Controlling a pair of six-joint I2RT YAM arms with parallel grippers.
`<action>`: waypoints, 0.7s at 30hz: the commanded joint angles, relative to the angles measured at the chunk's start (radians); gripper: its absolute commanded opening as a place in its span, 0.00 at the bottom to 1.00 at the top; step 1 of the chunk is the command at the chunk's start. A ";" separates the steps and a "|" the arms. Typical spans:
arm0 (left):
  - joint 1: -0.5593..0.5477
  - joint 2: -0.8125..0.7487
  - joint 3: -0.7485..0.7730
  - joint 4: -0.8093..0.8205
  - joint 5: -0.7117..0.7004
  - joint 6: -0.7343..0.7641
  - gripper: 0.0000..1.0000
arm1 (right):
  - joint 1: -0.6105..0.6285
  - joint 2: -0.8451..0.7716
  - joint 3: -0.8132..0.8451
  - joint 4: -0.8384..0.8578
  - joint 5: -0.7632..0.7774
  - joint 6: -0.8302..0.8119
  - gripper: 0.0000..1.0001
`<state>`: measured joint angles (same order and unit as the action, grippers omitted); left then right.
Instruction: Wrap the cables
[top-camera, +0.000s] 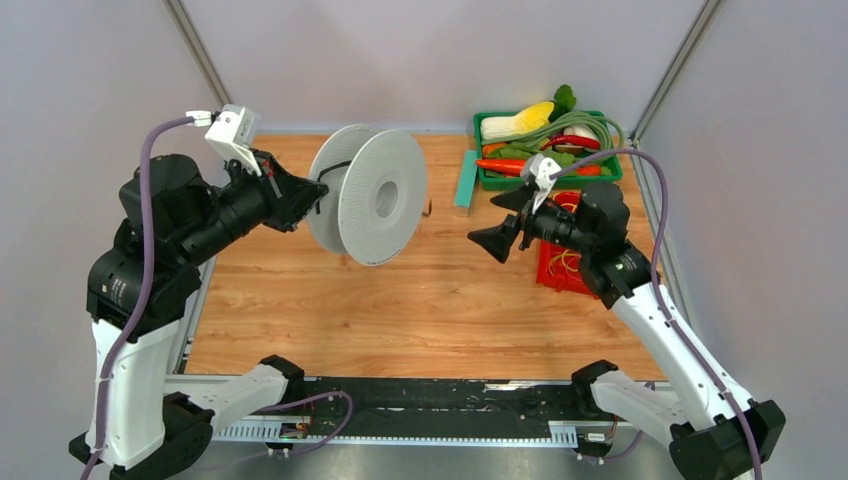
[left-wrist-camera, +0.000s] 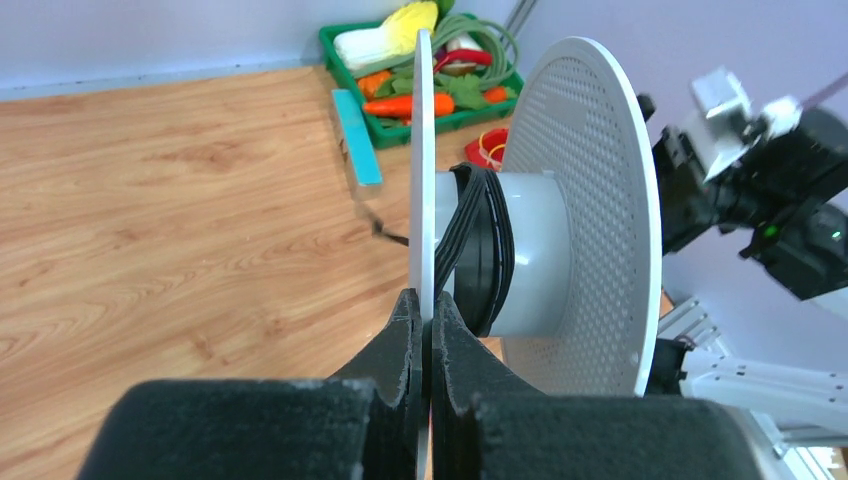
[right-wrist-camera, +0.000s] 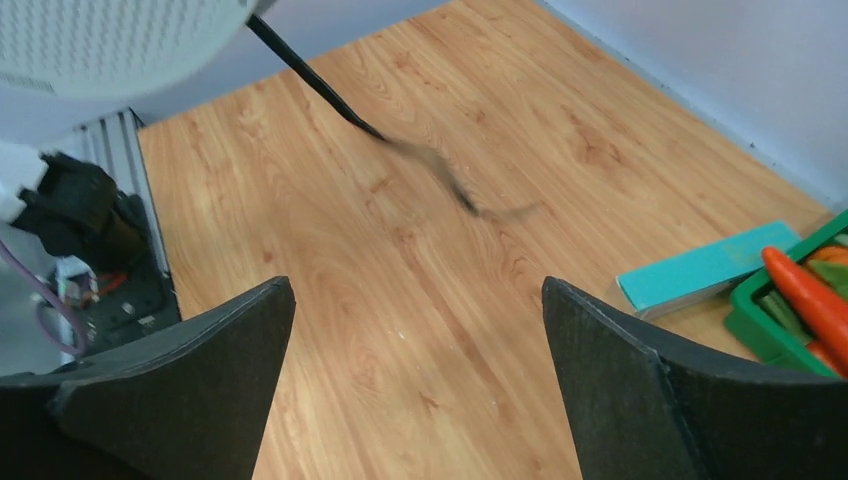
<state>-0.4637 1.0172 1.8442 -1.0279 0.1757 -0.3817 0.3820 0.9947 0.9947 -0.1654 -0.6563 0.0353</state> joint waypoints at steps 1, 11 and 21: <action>0.003 0.001 0.067 0.130 0.011 -0.079 0.00 | 0.037 -0.050 -0.074 0.020 0.041 -0.336 1.00; 0.002 0.029 0.063 0.248 0.099 -0.121 0.00 | 0.063 -0.034 -0.120 0.127 0.048 -0.538 1.00; 0.003 -0.006 0.000 0.400 0.229 -0.201 0.00 | 0.273 0.009 -0.201 0.156 -0.083 -0.506 1.00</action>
<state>-0.4637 1.0508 1.8530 -0.8265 0.3172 -0.5091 0.5755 1.0142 0.8371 -0.0631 -0.6842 -0.4610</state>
